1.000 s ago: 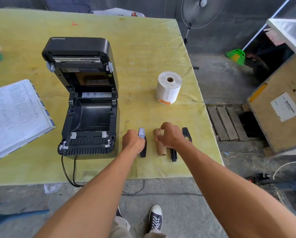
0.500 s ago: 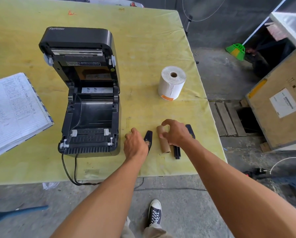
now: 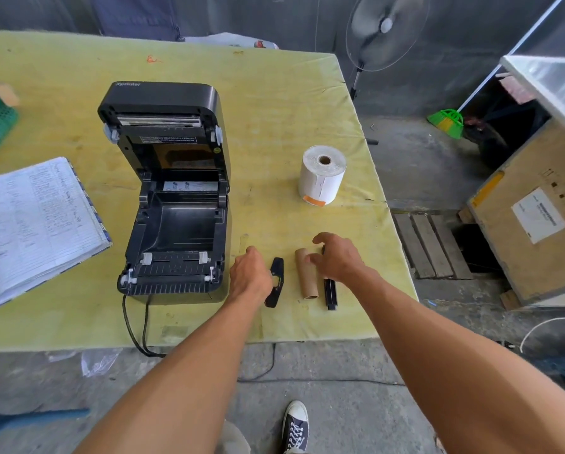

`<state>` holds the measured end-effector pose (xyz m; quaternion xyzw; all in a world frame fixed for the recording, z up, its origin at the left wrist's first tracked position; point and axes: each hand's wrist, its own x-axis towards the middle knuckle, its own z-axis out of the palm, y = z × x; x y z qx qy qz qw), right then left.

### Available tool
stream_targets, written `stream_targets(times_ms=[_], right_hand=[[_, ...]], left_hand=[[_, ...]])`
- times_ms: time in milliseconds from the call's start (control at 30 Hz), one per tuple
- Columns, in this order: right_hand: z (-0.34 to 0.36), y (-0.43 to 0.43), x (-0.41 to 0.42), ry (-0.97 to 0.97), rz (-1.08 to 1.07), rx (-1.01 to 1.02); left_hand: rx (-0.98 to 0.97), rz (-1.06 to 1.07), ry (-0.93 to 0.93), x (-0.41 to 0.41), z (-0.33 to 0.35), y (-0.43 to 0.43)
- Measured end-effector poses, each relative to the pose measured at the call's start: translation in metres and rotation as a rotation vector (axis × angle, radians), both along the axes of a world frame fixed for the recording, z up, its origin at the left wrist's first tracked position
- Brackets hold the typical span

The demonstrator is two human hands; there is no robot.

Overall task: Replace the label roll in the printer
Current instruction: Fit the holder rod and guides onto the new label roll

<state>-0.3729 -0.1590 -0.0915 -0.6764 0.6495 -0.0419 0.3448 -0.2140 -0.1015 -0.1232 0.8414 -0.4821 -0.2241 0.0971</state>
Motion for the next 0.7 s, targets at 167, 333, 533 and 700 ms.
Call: stream_targets(times_ms=[167, 333, 533, 700], right_hand=[[0.026, -0.011, -0.013, 0.027, -0.07, -0.042], [0.05, -0.023, -0.019, 0.049, -0.184, -0.134], [0.051, -0.021, -0.017, 0.047, -0.262, -0.185], [0.035, -0.036, -0.015, 0.025, -0.287, -0.147]], left_hand=[[-0.087, -0.081, 0.004, 0.01, 0.036, -0.022], [-0.208, -0.254, -0.034, 0.025, 0.083, -0.058], [-0.247, -0.544, -0.088, 0.024, 0.111, -0.084], [-0.252, -0.654, -0.119, 0.015, 0.113, -0.11]])
